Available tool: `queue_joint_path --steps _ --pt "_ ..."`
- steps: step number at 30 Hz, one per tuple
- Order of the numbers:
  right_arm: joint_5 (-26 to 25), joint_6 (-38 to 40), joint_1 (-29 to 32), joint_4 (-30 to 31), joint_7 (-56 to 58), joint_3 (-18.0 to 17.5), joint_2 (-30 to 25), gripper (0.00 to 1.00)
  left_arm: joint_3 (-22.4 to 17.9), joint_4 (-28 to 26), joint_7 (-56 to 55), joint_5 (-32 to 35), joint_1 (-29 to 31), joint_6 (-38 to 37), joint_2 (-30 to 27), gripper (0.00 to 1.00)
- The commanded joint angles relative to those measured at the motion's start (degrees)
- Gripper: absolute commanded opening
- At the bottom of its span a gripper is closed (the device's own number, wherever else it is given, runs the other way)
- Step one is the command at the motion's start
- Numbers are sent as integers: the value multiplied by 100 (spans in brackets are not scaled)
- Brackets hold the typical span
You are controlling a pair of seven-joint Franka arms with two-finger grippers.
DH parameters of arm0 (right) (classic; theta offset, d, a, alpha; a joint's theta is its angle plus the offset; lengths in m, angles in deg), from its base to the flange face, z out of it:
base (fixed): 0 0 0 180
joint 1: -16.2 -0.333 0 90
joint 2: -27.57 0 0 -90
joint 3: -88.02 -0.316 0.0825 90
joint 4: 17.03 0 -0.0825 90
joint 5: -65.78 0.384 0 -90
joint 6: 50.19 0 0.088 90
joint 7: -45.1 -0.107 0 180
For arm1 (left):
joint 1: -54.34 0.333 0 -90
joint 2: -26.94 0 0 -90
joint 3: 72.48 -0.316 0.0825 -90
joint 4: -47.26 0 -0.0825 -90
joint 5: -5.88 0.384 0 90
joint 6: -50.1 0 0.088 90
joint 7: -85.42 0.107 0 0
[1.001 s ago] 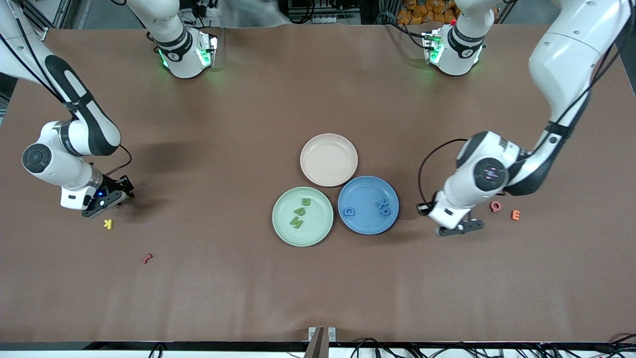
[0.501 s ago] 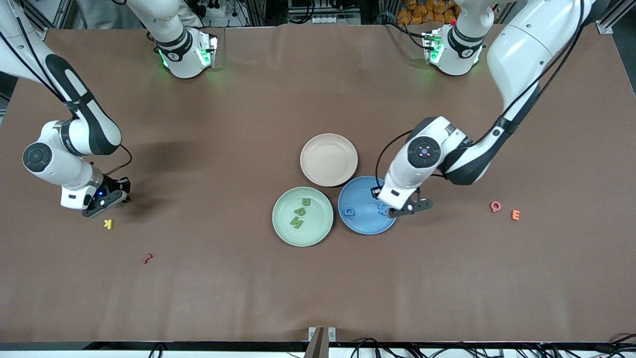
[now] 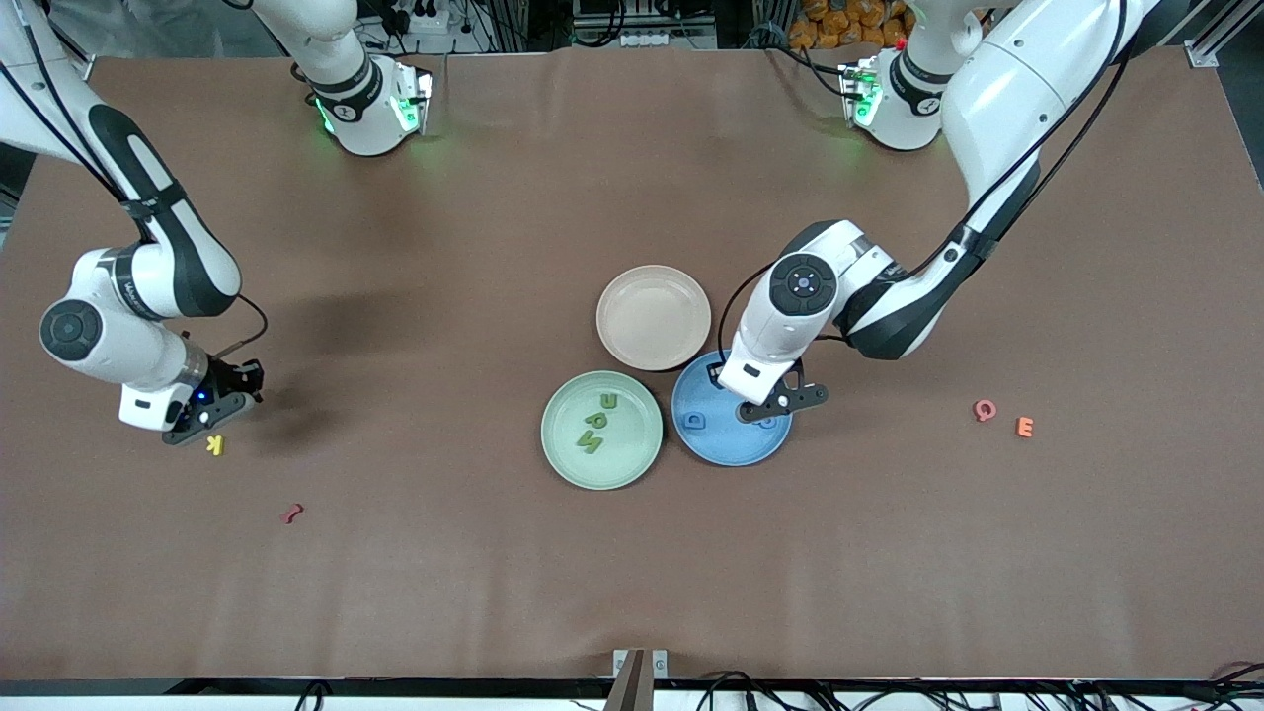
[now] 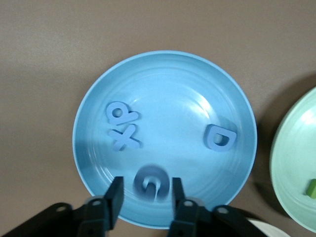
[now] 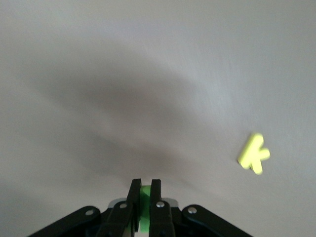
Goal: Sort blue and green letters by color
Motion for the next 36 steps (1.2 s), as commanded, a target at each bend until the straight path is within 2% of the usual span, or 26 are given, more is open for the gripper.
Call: queue_joint_path --steps 1,8,10,18,21,26,31,34,35,36 --pt "409 895 -478 -521 -1341 -464 -122 0 -64 103 -47 -27 -62 -116 29 100" --pt "1683 1107 -1654 -1092 -3247 -491 -104 0 -117 77 23 -18 130 -125 -58 100" --pt "1886 1107 -2032 -1338 -3906 -491 -52 0 -135 59 93 -10 314 -151 -120 100" --pt "1825 1107 -3553 -2560 -6658 -395 686 0 -3 -2 1313 -97 1509 -213 -428 100" --pt "1799 1037 -4001 -2850 -7476 -246 906 0 111 -29 1736 -106 1993 -230 -472 100" --pt "1781 844 -4495 -3167 -8145 -122 1196 0 410 -29 2491 -106 2696 -485 -551 100" --pt "1571 220 -4785 -3167 -8663 -122 1416 1 796 -46 3063 -106 3338 -660 -560 100" --pt "1422 61 -4864 -3176 -8910 -113 1565 19 911 -64 3362 -106 3497 -932 -638 100" --pt "1377 26 -4882 -3176 -8954 -113 1601 31 920 -64 3459 -106 3532 -1055 -726 100" --pt "1342 8 -4891 -3176 -8972 -105 1644 51 920 -64 3564 -106 3567 -1152 -770 100"
